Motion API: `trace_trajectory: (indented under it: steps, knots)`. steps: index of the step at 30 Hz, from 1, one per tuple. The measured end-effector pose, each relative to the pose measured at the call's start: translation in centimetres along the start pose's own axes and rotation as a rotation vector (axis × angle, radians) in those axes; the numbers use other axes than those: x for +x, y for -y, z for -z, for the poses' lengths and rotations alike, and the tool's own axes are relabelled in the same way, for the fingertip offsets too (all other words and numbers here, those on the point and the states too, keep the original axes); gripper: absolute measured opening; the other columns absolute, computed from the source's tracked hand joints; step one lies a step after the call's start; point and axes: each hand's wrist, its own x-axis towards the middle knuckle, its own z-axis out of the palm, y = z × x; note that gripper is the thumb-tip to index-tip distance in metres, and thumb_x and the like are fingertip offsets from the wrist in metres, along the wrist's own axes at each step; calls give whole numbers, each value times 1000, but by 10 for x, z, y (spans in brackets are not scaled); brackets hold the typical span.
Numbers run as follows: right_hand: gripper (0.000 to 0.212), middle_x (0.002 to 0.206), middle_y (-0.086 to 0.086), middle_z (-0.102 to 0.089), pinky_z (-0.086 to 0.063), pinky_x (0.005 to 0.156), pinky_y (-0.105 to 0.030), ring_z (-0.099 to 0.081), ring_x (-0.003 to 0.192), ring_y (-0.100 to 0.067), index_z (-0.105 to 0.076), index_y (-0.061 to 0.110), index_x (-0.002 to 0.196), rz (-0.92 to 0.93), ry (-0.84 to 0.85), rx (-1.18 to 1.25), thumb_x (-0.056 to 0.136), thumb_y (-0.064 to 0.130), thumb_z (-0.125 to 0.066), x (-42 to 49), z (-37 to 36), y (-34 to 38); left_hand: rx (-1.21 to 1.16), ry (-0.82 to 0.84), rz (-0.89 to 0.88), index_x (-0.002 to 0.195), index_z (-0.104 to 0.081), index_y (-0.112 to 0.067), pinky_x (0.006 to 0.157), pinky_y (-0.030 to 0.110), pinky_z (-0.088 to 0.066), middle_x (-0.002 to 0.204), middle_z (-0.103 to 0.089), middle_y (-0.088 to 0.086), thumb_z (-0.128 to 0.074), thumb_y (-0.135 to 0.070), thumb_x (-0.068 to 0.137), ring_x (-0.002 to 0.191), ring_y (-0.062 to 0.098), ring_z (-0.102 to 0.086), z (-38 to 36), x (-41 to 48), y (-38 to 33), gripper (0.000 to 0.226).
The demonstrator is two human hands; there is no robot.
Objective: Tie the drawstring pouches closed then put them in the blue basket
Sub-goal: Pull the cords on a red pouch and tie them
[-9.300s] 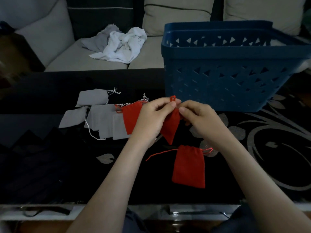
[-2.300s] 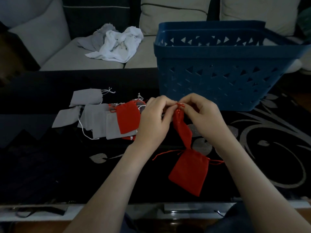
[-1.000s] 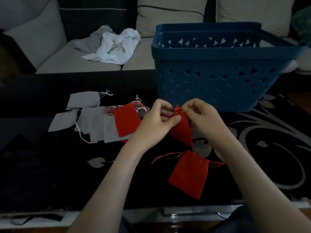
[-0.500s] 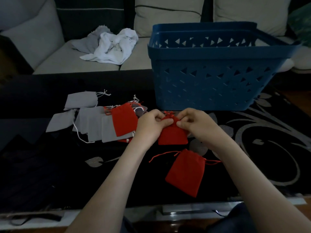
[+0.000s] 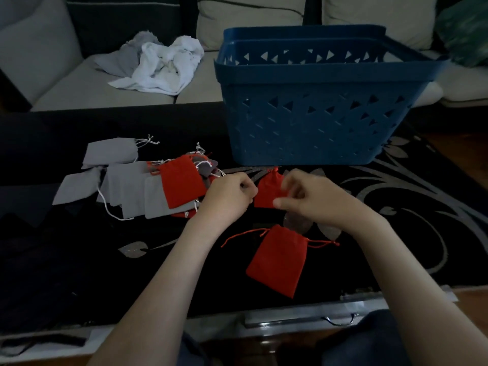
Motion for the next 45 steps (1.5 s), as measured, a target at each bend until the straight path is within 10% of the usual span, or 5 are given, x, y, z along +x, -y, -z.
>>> trace_trajectory:
  steps: [5,18,24,45]
  knots:
    - [29,101,8,-50,-40,79,-25,-48,97,-10,-56,28,91,23,328,-259,76,45,-73,-16,-6,-4,76,37,-6,85,-65,-20,71,31,-53,75,-67,-6,-58,-29,92,69,9,-61,-1,-7,0,14]
    - [21,81,8,-52,-40,70,-24,-47,75,-9,-45,20,81,178,63,108,87,10,-62,-9,-3,-8,-85,335,-21,92,-66,-15,90,37,-49,89,-69,1,-40,-37,100,88,18,-64,-4,-16,-8,36]
    - [20,81,5,-50,-38,66,-19,-44,72,-7,-44,16,84,208,49,213,90,2,-56,0,0,-8,-576,347,209,85,-61,-12,61,15,-45,75,-63,0,-40,-23,102,65,7,-56,15,-14,-14,29]
    - [23,78,6,-50,-38,70,-28,-46,74,-10,-46,20,79,195,104,276,90,5,-59,5,0,-4,-642,269,216,85,-63,-13,55,12,-44,61,-64,-9,-57,-11,93,56,1,-55,28,-11,-7,10]
